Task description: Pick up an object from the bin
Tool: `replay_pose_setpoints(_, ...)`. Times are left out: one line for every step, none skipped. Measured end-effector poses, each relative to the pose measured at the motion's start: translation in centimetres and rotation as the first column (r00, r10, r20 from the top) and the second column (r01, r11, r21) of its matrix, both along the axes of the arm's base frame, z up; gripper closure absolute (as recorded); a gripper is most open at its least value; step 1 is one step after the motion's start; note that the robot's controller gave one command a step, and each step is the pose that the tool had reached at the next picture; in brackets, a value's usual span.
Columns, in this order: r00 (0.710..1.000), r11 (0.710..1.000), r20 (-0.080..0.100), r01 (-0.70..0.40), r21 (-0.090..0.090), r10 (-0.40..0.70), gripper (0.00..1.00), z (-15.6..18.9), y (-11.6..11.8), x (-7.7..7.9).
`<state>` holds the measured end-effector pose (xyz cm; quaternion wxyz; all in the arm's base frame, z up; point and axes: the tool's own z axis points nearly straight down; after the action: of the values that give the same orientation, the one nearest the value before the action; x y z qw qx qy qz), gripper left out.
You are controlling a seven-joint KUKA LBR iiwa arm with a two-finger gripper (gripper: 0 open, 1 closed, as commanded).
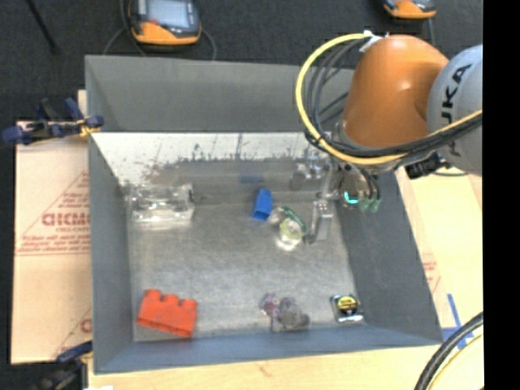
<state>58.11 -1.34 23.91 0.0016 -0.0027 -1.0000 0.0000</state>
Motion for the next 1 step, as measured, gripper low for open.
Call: replay_pose_setpoints(0.939, 0.939, 0.002, -0.345, 0.001, 0.345, 0.0, -6.87, 4.16, -10.47)
